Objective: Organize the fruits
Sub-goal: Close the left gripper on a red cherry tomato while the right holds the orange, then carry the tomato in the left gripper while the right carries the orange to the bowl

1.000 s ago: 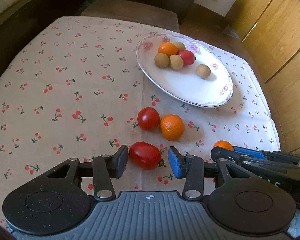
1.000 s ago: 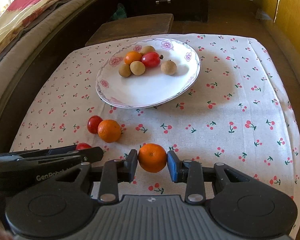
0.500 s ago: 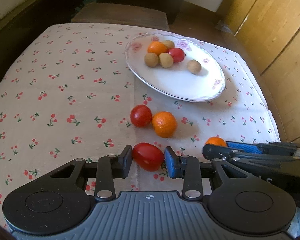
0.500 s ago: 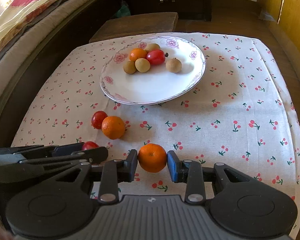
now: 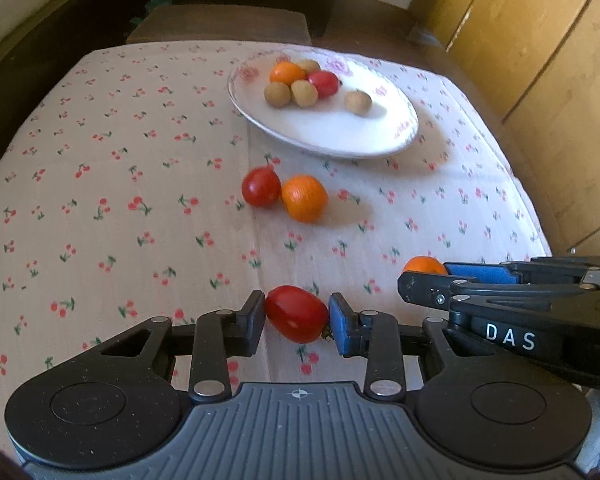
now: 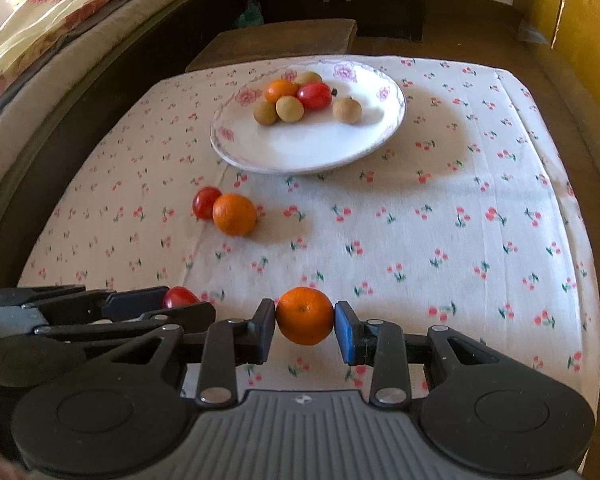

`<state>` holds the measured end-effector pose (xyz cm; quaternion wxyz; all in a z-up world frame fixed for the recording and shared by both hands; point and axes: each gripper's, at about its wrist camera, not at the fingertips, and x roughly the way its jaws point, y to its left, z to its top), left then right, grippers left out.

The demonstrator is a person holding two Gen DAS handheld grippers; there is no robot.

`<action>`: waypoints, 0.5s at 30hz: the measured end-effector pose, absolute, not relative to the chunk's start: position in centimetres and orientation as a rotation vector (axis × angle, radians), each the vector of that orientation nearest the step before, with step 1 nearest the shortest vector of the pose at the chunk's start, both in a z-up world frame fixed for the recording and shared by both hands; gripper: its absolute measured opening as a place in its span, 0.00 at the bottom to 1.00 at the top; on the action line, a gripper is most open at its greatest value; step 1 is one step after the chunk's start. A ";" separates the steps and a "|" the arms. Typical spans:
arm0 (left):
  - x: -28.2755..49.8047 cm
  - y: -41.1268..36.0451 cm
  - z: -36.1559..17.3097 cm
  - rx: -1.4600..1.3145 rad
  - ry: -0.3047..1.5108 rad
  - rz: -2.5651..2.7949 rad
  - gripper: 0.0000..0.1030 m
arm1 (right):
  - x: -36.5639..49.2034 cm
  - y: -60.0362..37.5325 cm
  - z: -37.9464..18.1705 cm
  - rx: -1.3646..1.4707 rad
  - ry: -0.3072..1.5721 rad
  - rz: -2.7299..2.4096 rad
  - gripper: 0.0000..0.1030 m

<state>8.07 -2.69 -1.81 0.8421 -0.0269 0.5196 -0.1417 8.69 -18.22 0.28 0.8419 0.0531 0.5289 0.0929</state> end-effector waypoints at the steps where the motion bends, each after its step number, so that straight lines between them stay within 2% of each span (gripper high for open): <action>1: 7.9 -2.8 -2.0 -0.050 1.098 -0.299 0.42 | 8.4 -18.2 0.1 0.108 1.122 0.197 0.33; 7: 7.6 -3.1 -2.2 -0.042 1.094 -0.297 0.40 | 8.3 -18.5 -0.5 0.102 1.138 0.194 0.33; 15: 7.9 -2.5 -2.3 -0.090 1.096 -0.266 0.47 | 8.6 -18.6 -0.8 0.120 1.143 0.195 0.33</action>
